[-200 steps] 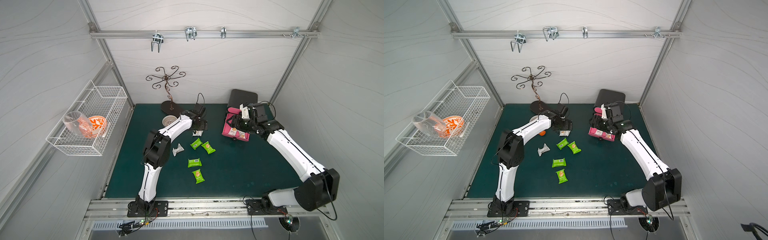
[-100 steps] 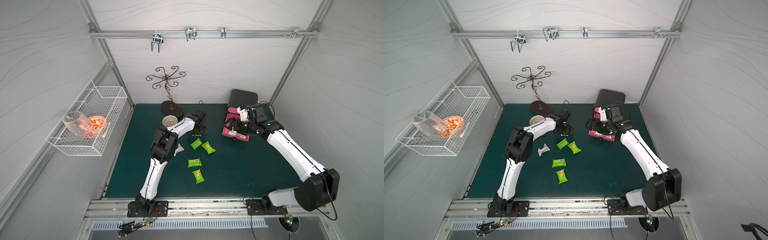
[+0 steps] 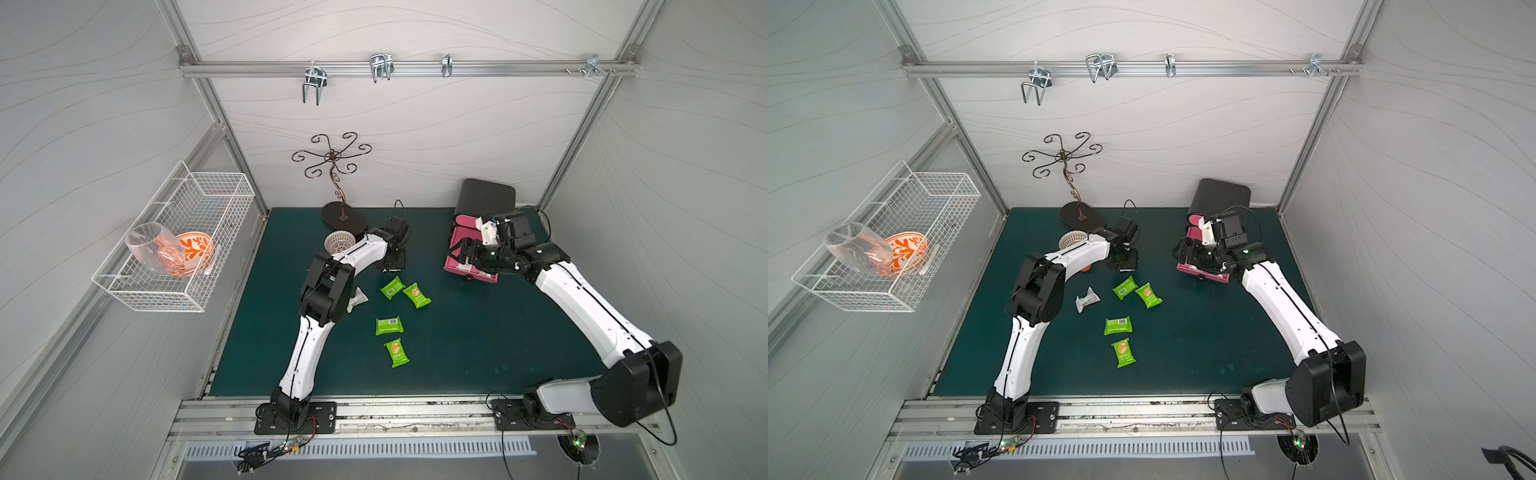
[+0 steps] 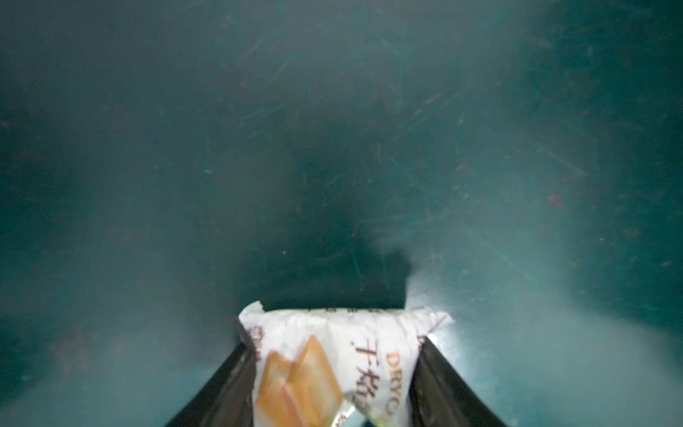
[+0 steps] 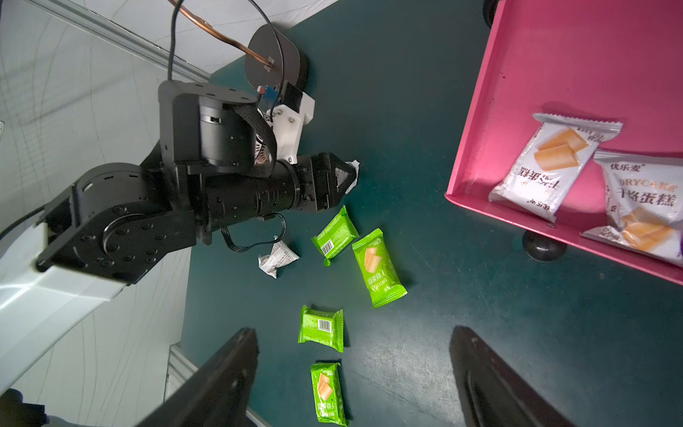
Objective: Place the cookies into the drawer by color
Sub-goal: Pick up the cookie at the center of the board.
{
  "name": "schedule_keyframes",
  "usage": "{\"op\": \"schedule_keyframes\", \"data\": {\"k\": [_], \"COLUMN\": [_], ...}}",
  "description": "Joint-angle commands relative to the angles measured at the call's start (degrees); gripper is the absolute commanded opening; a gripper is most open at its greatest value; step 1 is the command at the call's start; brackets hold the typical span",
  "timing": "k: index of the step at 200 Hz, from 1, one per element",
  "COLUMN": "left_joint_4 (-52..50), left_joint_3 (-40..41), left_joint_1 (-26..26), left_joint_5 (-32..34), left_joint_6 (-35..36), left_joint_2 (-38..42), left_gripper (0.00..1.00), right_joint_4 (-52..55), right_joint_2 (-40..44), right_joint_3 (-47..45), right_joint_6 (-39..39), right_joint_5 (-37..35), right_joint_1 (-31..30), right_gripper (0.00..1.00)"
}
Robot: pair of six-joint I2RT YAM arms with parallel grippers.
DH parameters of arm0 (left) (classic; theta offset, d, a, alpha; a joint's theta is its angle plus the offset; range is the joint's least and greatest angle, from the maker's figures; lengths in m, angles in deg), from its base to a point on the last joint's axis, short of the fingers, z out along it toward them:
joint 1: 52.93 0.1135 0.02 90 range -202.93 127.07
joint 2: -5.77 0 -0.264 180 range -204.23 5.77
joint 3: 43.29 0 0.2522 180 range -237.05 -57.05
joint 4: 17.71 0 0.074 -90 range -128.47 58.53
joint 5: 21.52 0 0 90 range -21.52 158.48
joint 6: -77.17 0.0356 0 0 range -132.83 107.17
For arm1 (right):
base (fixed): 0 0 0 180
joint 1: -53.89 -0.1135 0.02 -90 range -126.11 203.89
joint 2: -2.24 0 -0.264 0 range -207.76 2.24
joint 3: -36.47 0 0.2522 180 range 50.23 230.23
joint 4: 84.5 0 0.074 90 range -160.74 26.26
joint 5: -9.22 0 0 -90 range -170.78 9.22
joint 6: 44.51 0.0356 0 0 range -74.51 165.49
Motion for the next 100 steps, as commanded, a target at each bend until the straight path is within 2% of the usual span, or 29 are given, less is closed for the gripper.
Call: {"op": "schedule_keyframes", "data": {"k": [1,57,100], "left_joint_4": [2.44,11.47,24.25], "left_joint_3": [0.20,4.20,8.86], "left_joint_1": [-0.32,-0.23,-0.14], "left_joint_5": [-10.08,-19.74,-26.91], "left_joint_6": [-2.67,-11.80,-23.57], "left_joint_2": [-0.41,4.49,8.88], "left_gripper": [0.57,0.49,0.48], "right_joint_4": [0.77,0.87,1.53], "right_joint_2": [2.08,4.04,4.54], "right_joint_3": [-1.30,-4.07,-4.33], "right_joint_6": [2.59,4.94,5.71], "right_joint_5": [-0.32,-0.11,-0.28], "right_joint_1": [1.34,3.11,3.15], "right_gripper": [0.86,0.86,0.86]}}
